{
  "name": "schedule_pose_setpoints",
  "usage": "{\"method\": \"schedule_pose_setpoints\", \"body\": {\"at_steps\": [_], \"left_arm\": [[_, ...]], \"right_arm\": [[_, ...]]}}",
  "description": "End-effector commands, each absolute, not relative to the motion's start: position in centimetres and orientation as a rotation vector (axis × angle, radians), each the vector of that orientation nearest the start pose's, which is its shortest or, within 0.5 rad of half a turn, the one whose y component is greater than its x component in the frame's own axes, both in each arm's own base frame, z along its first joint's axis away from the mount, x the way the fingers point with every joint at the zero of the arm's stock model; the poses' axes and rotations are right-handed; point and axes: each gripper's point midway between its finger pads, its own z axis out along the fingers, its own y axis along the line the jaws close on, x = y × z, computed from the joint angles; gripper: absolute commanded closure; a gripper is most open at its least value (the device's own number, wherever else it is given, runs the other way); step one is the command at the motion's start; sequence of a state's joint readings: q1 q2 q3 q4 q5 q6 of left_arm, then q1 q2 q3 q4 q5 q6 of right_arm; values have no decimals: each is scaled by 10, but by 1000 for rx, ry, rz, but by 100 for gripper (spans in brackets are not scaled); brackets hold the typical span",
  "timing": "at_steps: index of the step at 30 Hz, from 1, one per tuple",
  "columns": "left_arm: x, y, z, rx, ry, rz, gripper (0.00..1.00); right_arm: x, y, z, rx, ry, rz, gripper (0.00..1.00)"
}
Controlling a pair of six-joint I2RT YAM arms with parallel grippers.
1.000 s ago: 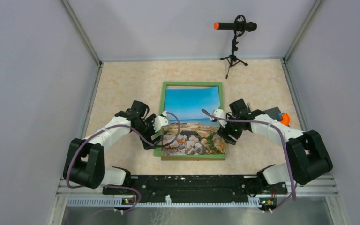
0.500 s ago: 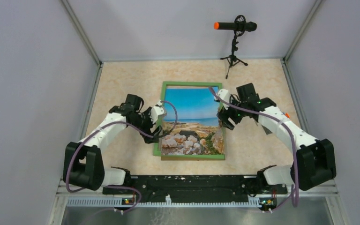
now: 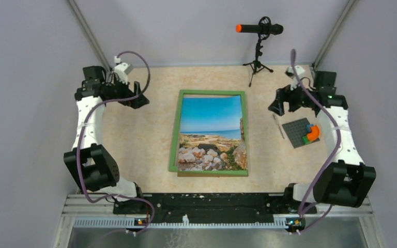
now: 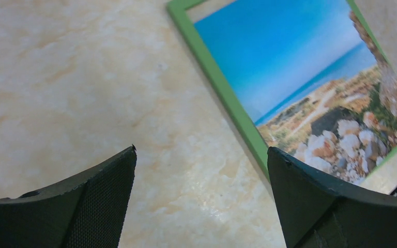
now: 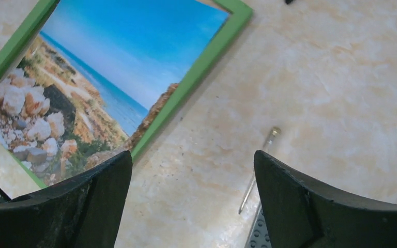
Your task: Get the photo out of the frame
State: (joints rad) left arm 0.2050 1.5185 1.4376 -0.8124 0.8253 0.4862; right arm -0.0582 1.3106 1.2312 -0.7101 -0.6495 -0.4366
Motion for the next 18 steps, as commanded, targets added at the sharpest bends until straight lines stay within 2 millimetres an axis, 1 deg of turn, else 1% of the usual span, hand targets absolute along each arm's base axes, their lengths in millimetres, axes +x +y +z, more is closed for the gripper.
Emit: {"method": "schedule_pose_setpoints", "body": {"at_steps": [1,2,4,8,12,15,18], "left_arm": [[387,-4,245,411,2123,-561,1],[385,1,240,389,2135,-561,1],[378,4,222,334,2166,-571,1],[360,3,187,245,2202,-564,1],[349,3,167,197,2214,-546,1],[346,4,156,173,2239,-547,1],[343,4,150,156,2273,-561,1]], "right_arm": [[345,30,224,-478,2095,664,13],[345,21,215,-431,2116,670,13],[342,5,195,-344,2153,679,13],[334,-13,160,-233,2209,674,13],[326,-15,144,-223,2232,652,13],[323,-16,138,-216,2238,645,13],[320,-13,136,-210,2242,655,13]]}}
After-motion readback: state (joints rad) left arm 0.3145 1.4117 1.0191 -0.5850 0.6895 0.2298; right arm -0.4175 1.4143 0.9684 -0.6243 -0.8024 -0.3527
